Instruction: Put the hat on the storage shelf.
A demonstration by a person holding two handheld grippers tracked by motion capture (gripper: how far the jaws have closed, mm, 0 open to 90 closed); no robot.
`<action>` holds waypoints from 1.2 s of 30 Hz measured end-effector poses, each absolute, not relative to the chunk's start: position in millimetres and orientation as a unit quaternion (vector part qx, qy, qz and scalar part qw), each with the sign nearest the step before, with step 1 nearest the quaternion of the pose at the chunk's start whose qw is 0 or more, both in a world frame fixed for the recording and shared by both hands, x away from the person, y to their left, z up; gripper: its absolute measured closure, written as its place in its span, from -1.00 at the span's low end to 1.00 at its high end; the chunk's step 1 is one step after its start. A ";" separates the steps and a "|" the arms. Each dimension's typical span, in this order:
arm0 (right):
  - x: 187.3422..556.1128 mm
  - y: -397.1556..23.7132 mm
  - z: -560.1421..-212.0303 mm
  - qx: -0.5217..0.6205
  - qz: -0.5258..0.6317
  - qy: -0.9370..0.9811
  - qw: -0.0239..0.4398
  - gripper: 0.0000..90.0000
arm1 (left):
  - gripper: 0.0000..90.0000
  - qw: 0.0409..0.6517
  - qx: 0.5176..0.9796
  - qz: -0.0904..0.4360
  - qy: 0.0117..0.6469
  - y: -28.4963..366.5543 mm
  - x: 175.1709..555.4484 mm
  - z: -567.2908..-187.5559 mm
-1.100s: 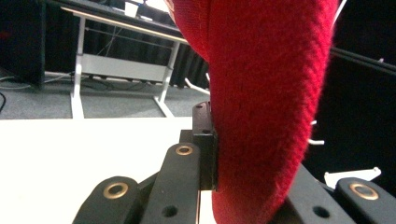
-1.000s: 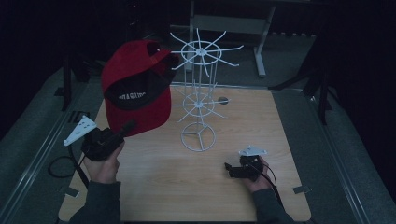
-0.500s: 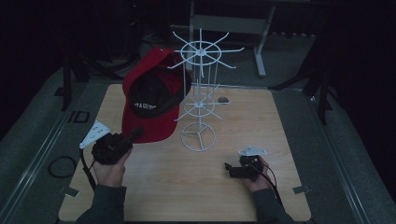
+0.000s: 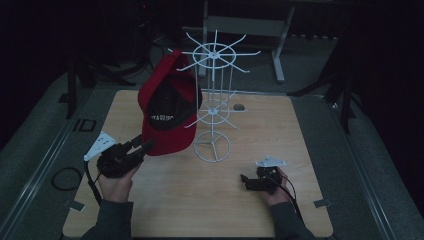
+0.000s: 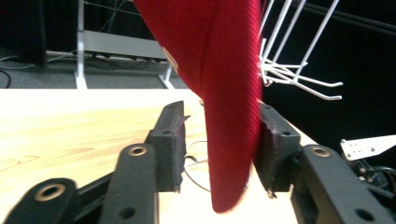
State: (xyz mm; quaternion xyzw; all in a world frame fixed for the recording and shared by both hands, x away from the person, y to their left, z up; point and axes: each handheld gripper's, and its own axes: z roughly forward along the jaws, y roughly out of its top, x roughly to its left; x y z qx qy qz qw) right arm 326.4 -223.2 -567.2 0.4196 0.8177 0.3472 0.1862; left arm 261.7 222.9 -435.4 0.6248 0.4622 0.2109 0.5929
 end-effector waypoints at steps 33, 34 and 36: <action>326.2 -223.1 -567.1 0.420 0.347 0.818 0.184 -0.67 | -0.35 0.537 0.625 0.221 0.521 238.4 267.6 -467.4; 326.2 -223.2 -567.1 0.420 0.347 0.818 0.185 -0.67 | -0.36 0.535 0.627 0.223 0.521 238.2 267.9 -467.9; 326.3 -223.4 -567.1 0.419 0.346 0.819 0.185 -0.67 | -0.36 0.536 0.627 0.220 0.522 238.2 268.6 -469.7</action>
